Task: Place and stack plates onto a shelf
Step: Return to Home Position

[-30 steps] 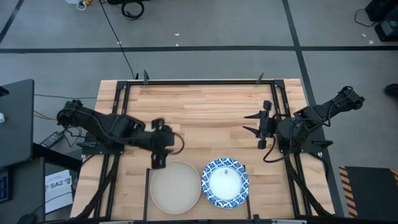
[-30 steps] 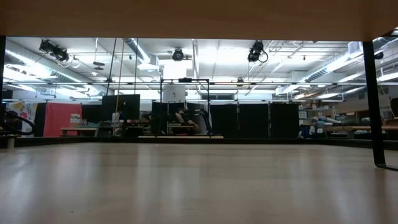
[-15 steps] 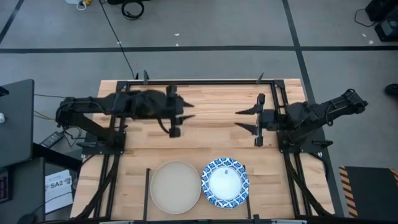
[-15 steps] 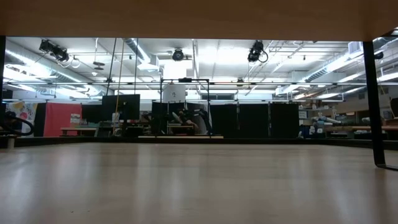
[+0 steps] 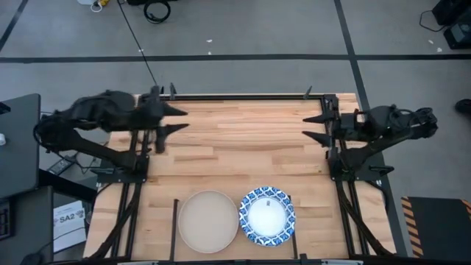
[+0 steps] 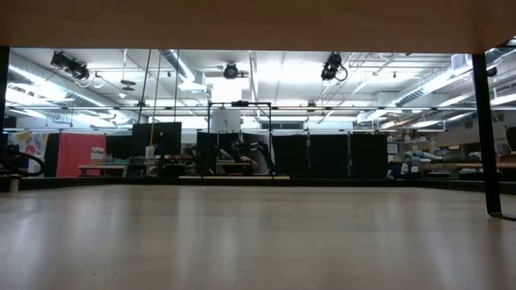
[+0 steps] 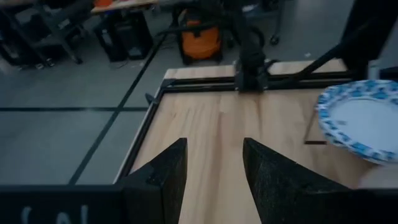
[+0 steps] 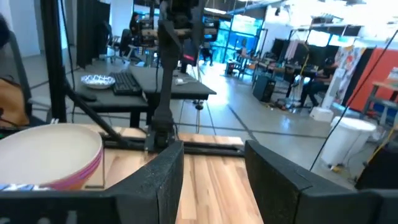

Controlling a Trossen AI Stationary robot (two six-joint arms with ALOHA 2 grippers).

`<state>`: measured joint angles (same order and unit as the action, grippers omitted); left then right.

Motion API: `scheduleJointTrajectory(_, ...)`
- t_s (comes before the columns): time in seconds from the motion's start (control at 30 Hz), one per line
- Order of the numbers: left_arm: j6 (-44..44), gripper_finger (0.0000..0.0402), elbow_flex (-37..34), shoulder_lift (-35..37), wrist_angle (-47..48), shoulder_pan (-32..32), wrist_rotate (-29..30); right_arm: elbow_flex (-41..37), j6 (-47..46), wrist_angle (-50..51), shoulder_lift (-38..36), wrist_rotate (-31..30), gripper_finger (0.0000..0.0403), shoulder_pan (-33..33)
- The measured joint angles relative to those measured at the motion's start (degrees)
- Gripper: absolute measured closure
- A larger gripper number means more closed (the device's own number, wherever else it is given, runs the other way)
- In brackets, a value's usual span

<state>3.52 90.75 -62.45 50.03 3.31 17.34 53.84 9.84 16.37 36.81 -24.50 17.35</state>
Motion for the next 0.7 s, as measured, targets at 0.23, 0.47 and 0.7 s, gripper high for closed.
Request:
scheduleJointTrajectory(0.23, -3.25, 0.0239, -10.74, 13.92, -0.82, 5.89, 5.22, -0.04, -2.67, 8.0, -7.86, 0.17, 0.0227, 0.0)
scheduleJointTrajectory(0.47, -4.45, 0.0239, -24.92, 27.28, -8.25, 7.95, 6.98, -0.04, -2.34, 11.89, -13.19, 0.19, 0.0227, 0.01)
scheduleJointTrajectory(0.7, -5.26, 0.0239, -37.45, 37.79, -12.51, 7.89, 7.04, -0.06, -2.39, 16.7, -16.99, 0.19, 0.0227, 0.01)
